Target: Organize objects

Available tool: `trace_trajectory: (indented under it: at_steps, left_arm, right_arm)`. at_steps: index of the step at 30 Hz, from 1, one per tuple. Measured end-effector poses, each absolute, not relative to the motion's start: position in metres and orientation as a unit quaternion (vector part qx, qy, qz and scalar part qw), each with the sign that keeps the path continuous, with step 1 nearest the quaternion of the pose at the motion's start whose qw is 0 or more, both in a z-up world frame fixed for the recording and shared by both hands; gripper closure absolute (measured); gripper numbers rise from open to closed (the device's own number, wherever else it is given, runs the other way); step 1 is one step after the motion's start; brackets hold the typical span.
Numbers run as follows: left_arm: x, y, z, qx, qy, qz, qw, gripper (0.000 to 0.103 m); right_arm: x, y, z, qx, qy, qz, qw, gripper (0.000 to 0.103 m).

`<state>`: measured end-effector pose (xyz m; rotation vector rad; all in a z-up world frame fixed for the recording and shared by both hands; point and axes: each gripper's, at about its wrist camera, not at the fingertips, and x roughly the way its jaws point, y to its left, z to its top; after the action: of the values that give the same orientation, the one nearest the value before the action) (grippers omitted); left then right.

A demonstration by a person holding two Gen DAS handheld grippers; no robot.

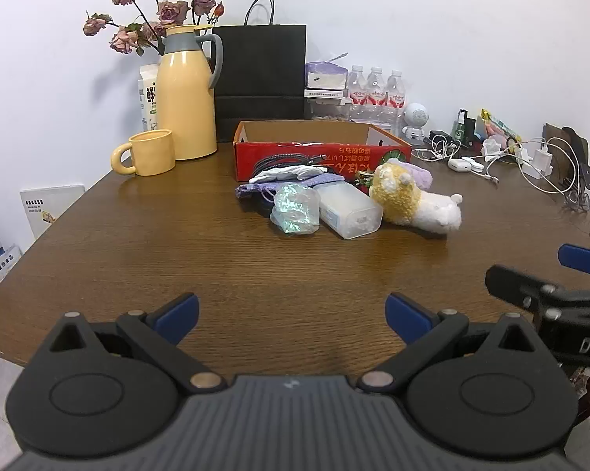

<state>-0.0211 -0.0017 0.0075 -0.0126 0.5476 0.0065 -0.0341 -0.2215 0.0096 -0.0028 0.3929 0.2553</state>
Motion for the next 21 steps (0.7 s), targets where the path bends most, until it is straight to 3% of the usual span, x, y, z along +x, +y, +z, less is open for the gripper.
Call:
trace_trajectory:
  at_steps: [10, 21]
  left_arm:
    - [-0.022, -0.003, 0.006, -0.005, 0.27, 0.003, 0.963, 0.0]
    - [-0.022, -0.005, 0.006, 0.006, 0.271, 0.01, 0.963, 0.0]
  right_arm:
    - [-0.033, -0.227, 0.006, 0.026, 0.181, 0.147, 0.972, 0.0]
    - [-0.026, -0.216, -0.005, -0.012, 0.238, 0.131, 0.962, 0.0]
